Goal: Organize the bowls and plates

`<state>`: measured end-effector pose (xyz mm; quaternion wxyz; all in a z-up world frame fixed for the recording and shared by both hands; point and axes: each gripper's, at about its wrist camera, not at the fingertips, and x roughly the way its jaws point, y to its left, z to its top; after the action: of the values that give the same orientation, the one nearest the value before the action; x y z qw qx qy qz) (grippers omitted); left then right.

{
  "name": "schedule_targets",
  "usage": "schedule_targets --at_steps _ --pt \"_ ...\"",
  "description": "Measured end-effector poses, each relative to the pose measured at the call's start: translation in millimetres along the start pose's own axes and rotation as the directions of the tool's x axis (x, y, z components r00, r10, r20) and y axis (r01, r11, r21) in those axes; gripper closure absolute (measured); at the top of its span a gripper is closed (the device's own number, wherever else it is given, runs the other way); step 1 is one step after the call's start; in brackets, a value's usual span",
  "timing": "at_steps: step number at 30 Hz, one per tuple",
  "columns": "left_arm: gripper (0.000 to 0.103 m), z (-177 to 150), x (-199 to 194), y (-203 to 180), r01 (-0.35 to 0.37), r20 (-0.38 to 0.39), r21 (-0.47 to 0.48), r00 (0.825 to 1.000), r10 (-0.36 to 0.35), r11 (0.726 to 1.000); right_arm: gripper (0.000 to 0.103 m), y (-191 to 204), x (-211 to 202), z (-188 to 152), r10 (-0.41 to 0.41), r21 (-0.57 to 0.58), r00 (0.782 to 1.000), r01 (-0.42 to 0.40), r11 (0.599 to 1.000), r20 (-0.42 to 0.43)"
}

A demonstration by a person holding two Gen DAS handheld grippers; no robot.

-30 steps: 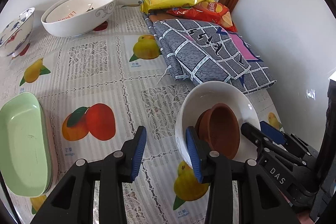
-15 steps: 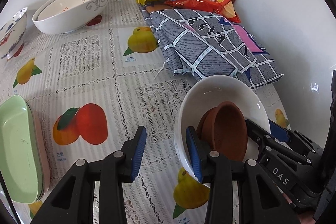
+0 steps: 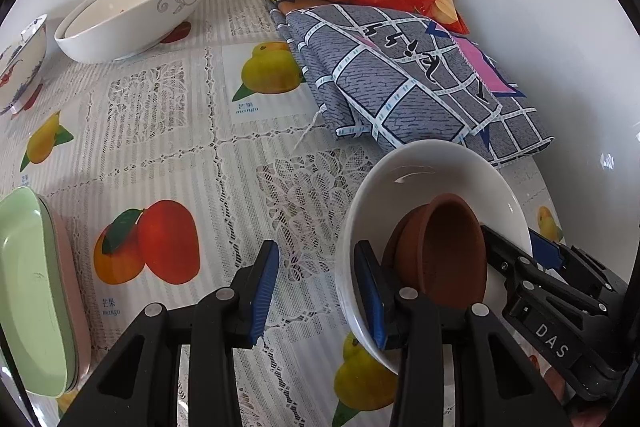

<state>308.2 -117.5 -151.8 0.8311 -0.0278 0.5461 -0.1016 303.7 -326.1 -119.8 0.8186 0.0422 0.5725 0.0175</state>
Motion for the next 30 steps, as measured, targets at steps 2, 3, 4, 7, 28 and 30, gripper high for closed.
schedule_targets --at_steps 2,3,4,7,28,30 --pt "0.065 0.3 0.5 -0.2 -0.002 0.004 0.004 1.0 0.002 1.0 0.056 0.4 0.7 0.3 0.001 -0.003 1.0 -0.001 1.0 0.004" --pt "0.064 0.4 0.5 -0.4 -0.006 0.005 0.008 1.0 0.006 1.0 0.056 0.3 1.2 0.7 0.001 -0.005 1.0 -0.001 1.0 0.005" --pt "0.063 0.5 0.6 -0.5 -0.01 0.006 0.01 1.0 0.01 1.0 0.054 -0.1 1.5 1.3 0.0 -0.004 1.0 0.0 1.0 0.006" --pt "0.062 0.8 0.8 -0.3 -0.01 0.011 0.004 1.0 0.01 1.0 0.051 -1.3 2.8 2.5 0.003 0.001 1.0 -0.003 1.0 0.012" --pt "0.062 0.1 0.3 -0.5 -0.005 0.022 0.02 1.0 0.004 1.0 0.066 -0.5 2.1 -2.1 0.06 0.034 0.997 -0.062 0.997 0.058" --pt "0.062 -0.1 0.8 0.9 0.002 0.02 0.011 1.0 -0.003 1.0 0.066 -0.4 1.8 -1.7 0.058 0.028 0.997 -0.06 0.998 0.051"
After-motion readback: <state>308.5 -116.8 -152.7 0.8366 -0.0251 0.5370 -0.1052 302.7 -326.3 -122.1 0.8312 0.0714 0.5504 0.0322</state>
